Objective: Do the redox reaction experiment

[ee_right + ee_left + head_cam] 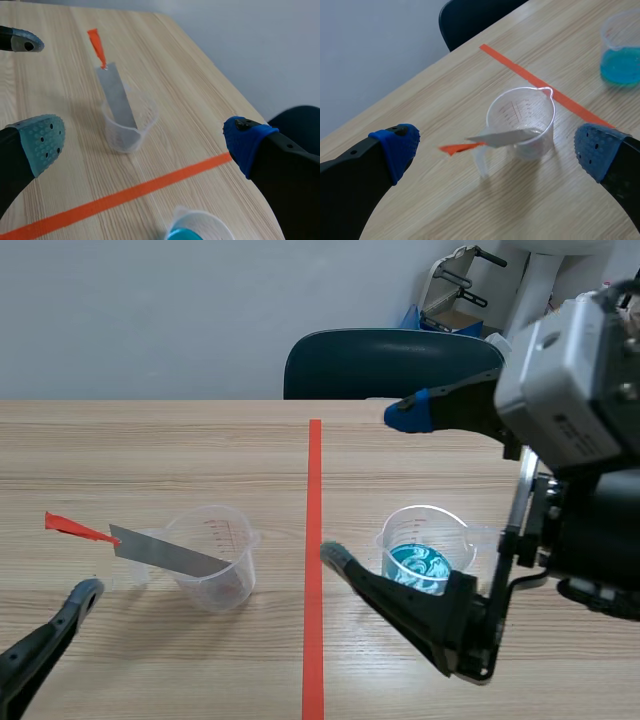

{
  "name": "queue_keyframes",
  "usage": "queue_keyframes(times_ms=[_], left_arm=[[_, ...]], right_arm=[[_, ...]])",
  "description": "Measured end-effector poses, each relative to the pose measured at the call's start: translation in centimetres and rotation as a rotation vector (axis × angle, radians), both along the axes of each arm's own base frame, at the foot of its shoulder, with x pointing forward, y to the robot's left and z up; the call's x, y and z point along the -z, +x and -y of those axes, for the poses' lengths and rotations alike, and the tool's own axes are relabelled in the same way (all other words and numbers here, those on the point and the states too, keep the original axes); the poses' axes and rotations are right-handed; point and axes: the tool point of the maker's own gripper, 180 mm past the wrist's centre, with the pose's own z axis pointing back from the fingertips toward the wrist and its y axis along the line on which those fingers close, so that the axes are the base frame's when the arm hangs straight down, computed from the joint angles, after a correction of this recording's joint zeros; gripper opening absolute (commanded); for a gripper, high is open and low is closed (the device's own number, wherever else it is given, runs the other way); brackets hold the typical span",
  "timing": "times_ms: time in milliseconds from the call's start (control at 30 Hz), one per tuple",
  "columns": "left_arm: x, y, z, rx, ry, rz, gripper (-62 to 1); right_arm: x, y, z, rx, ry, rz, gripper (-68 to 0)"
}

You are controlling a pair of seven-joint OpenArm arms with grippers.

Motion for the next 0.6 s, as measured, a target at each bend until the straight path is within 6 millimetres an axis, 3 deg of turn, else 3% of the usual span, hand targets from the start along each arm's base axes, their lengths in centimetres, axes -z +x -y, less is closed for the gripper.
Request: queue_keyframes(times_ms=[200,367,467,600], left_arm=[[-0.3,-2.4,-0.8,0.043,-0.003,-0.028,1.4],[-0.2,-4.2,-0.3,0.104,-0.047,-0.072,1.4],[0.6,-4.6,-0.4,0.128,-0.046,-0.109,1.4],[0.6,-4.4,-0.5,0.132,-0.073,-0.109,1.4]], right_arm=[[0.6,-0.1,-3.5,-0.064,-0.034,-0.020,0.4],[0.6,-0.6,-6.7,-0.115,-0.049,-0.031,0.4],[0.5,-0.7,-8.6,-0.135,-0.039,-0.038,0.4],[1.9,-0.3,-10.8,-0.141,-0.051,-0.080,0.4]])
